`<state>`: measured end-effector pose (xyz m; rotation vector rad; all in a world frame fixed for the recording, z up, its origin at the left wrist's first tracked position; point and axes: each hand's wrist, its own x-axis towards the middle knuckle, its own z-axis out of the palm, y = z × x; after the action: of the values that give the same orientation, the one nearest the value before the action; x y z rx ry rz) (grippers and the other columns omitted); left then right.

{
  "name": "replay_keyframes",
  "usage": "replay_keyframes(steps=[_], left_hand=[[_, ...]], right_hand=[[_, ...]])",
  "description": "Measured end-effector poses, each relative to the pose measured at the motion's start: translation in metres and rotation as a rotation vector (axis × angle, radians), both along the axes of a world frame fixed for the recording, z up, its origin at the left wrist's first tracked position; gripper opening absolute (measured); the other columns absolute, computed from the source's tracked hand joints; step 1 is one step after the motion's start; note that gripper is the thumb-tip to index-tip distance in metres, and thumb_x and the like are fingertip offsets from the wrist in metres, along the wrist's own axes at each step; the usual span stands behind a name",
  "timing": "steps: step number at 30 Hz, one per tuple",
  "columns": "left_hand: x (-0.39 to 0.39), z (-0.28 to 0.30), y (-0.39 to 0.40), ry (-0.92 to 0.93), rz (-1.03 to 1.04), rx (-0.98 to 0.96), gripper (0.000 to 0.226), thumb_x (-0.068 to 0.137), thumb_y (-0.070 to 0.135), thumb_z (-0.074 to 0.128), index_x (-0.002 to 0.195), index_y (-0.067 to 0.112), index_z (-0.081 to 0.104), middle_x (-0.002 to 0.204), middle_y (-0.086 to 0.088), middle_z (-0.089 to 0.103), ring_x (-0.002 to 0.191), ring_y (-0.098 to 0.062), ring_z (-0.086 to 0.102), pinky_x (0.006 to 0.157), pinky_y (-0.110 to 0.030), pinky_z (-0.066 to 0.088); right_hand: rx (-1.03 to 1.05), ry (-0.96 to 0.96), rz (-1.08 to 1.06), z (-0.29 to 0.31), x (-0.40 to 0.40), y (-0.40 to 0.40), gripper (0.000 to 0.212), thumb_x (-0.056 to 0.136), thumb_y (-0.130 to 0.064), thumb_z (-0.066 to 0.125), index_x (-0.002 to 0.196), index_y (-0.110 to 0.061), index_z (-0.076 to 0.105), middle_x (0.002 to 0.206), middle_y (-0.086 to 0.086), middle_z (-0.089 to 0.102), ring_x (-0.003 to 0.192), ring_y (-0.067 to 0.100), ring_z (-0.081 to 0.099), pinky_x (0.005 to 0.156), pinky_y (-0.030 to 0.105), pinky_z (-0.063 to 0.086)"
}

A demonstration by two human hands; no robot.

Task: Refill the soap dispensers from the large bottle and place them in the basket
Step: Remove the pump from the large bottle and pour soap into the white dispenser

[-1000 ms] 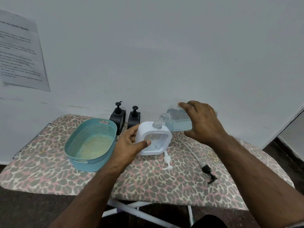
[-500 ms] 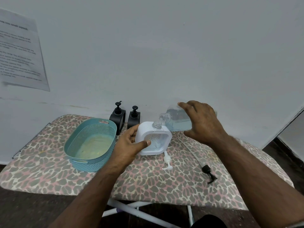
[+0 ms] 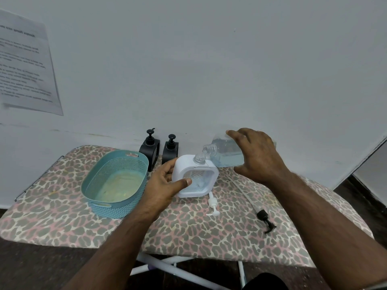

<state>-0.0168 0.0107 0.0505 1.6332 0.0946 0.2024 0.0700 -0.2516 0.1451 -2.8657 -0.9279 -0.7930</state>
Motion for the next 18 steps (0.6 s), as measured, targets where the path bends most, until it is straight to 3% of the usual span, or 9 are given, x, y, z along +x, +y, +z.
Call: replay_keyframes(steps=[6, 18], left_hand=[[0.0001, 0.0006, 0.0004, 0.006, -0.009, -0.011, 0.073, 0.06, 0.042, 0.087, 0.13, 0.042, 0.065, 0.114, 0.007, 0.075, 0.109, -0.02, 0.072, 0.095, -0.053, 0.06], [-0.0008, -0.0006, 0.0002, -0.001, -0.003, -0.013, 0.068, 0.066, 0.032, 0.087, 0.13, 0.04, 0.066, 0.114, 0.006, 0.075, 0.108, -0.019, 0.072, 0.096, -0.052, 0.06]], right_hand=[[-0.01, 0.011, -0.015, 0.0008, -0.0006, 0.0003, 0.098, 0.063, -0.034, 0.087, 0.149, -0.023, 0.041, 0.137, 0.012, 0.054, 0.12, 0.033, 0.054, 0.104, 0.052, 0.041], [-0.019, 0.006, -0.019, 0.0018, -0.0017, 0.0007, 0.099, 0.064, -0.036, 0.088, 0.149, -0.024, 0.039, 0.137, 0.012, 0.054, 0.121, 0.032, 0.054, 0.105, 0.051, 0.04]])
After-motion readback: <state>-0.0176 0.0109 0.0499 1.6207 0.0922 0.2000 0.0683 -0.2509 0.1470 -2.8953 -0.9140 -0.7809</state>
